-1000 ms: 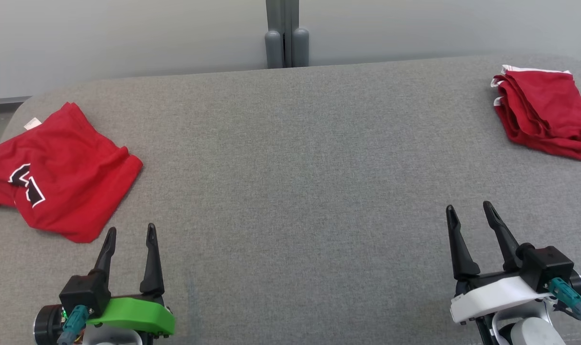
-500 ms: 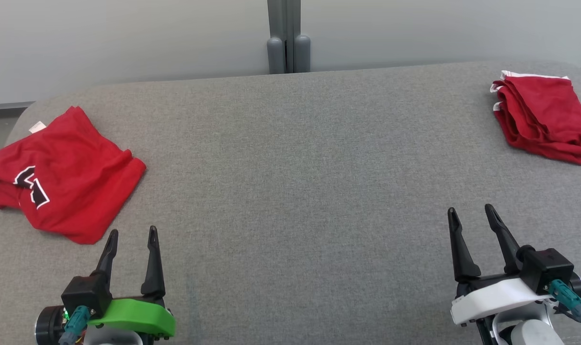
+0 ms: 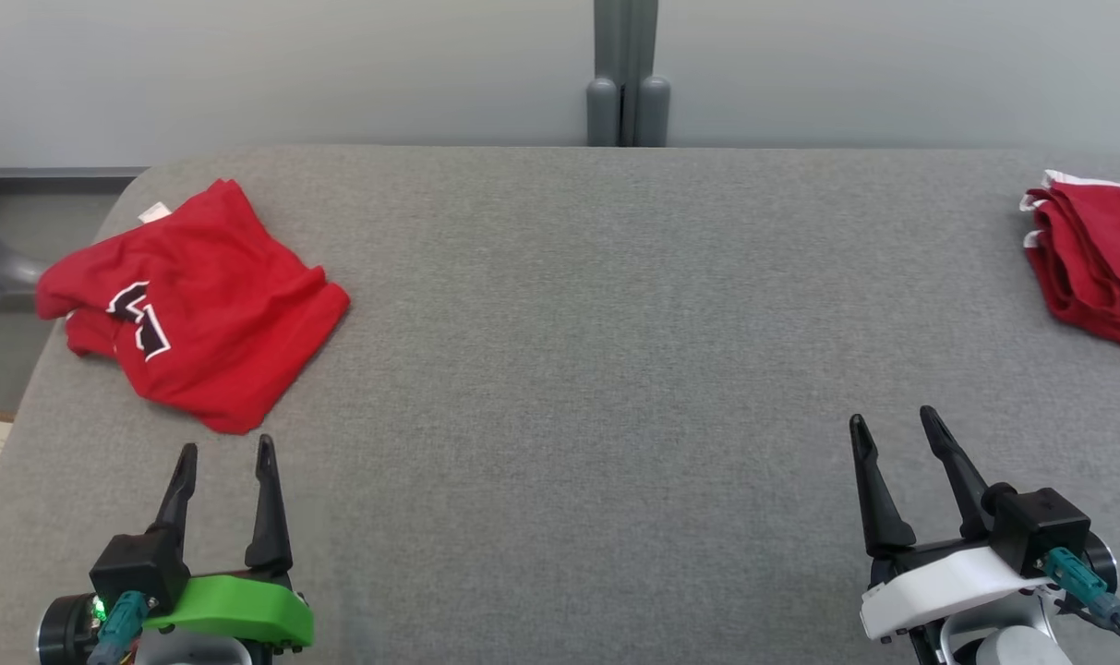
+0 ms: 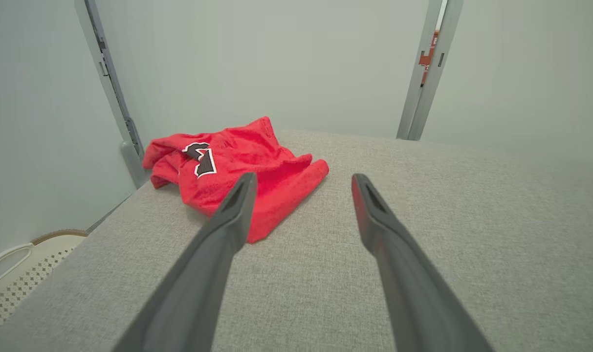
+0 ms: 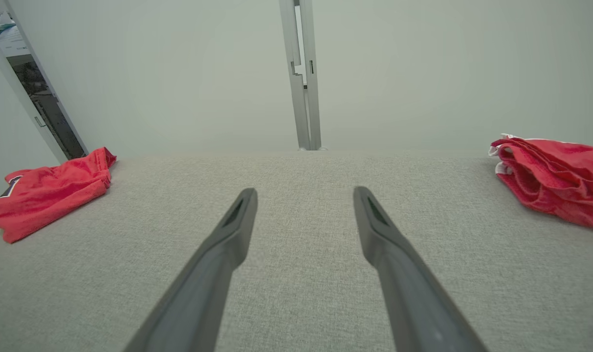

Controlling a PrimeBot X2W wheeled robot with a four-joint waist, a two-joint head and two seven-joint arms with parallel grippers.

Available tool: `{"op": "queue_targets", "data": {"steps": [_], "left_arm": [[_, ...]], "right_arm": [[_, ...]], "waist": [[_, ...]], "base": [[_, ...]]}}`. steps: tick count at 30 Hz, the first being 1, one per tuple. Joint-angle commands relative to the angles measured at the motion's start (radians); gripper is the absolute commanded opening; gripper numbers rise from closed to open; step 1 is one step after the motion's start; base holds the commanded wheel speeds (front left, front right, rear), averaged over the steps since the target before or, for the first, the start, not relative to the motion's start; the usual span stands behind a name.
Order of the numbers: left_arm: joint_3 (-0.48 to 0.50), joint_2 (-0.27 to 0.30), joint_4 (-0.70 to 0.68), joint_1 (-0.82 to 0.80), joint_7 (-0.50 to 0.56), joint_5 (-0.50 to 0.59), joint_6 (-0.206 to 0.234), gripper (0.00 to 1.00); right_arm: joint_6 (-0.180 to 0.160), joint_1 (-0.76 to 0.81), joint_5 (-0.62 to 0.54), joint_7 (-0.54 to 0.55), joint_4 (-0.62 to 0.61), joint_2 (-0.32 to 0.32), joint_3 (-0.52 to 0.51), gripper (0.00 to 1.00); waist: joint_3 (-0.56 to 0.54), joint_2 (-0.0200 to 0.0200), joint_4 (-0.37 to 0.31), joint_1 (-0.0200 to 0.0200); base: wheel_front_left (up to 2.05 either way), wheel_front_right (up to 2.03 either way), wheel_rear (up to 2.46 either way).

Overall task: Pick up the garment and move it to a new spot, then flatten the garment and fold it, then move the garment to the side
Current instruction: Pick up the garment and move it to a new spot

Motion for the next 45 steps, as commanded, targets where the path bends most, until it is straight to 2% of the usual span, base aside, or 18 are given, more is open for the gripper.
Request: {"op": "queue_targets", "data": {"steps": [1,16,26,36,45], "left_arm": [[0.004,0.008,-0.004,0.003,0.0,-0.001,0.004,1.0],[0.048,0.013,-0.017,0.027,0.0,-0.026,0.025,1.0],[0.06,0.001,-0.031,0.043,0.0,-0.035,0.035,1.0],[0.072,-0.005,-0.033,0.056,0.0,-0.036,0.039,1.0],[0.083,0.008,-0.014,-0.023,0.0,-0.035,0.03,1.0]], "right_arm": [[-0.001,0.003,0.004,-0.003,0.003,-0.002,0.0,1.0],[-0.001,-0.03,0.007,0.0,0.029,-0.015,0.024,1.0],[-0.001,-0.039,0.006,0.009,0.033,-0.03,0.033,1.0],[-0.001,-0.038,0.014,0.012,0.038,-0.032,0.046,1.0],[-0.001,-0.062,-0.001,0.02,0.028,-0.043,0.041,1.0]], "waist": [[0.003,0.0,0.06,0.0001],[0.032,0.0,0.276,0.0001],[0.051,0.0,0.373,0.0001],[0.045,0.0,0.379,0.0001],[0.079,0.0,0.322,0.0001]], "base": [[0.0,0.0,0.0],[0.0,0.0,0.0],[0.0,0.0,0.0],[0.0,0.0,0.0],[0.0,0.0,0.0]]}}
